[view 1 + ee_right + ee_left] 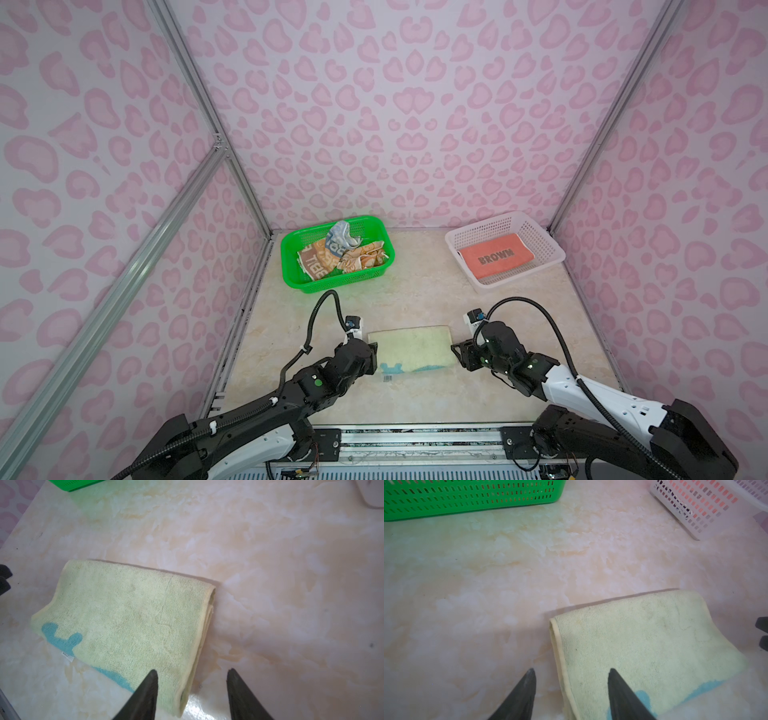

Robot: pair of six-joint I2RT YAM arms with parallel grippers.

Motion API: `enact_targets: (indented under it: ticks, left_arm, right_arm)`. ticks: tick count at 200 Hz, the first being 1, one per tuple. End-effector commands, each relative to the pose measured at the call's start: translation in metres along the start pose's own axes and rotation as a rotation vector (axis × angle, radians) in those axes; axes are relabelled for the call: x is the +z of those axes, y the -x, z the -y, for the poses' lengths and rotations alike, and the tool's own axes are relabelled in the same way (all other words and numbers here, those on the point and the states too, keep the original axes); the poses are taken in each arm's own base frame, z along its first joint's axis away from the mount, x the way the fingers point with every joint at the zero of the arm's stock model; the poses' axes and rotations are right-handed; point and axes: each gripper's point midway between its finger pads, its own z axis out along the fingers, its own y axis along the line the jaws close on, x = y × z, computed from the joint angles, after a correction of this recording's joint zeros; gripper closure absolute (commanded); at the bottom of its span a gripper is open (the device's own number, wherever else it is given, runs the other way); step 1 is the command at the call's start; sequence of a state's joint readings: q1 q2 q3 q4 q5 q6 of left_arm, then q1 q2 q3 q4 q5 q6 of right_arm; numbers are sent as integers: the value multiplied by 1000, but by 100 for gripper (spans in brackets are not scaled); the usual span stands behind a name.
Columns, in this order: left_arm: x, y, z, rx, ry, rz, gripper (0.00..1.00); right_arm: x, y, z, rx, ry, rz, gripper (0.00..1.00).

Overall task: Fold and stack the towels
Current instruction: 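Grasp the folded yellow-and-teal towel's edge with the right gripper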

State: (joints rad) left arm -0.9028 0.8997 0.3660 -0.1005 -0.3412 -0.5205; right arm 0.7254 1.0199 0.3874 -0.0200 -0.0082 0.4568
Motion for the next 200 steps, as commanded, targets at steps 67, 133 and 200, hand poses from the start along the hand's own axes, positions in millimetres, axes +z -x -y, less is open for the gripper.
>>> enact_targets:
  ticks: [67,133,200]
  left_arm:
    - [3,28,46,-49,-102,-54,45]
    - [20,5,63,-140,-140,-186,49]
    - [41,-34,61,-145,-128,-302,49]
  right_arm:
    - [10,-3,-12,109,82,-94,44]
    - [27,-25,-9,167,104,-206,44]
    - [37,-38,-7,197,118,-242,48]
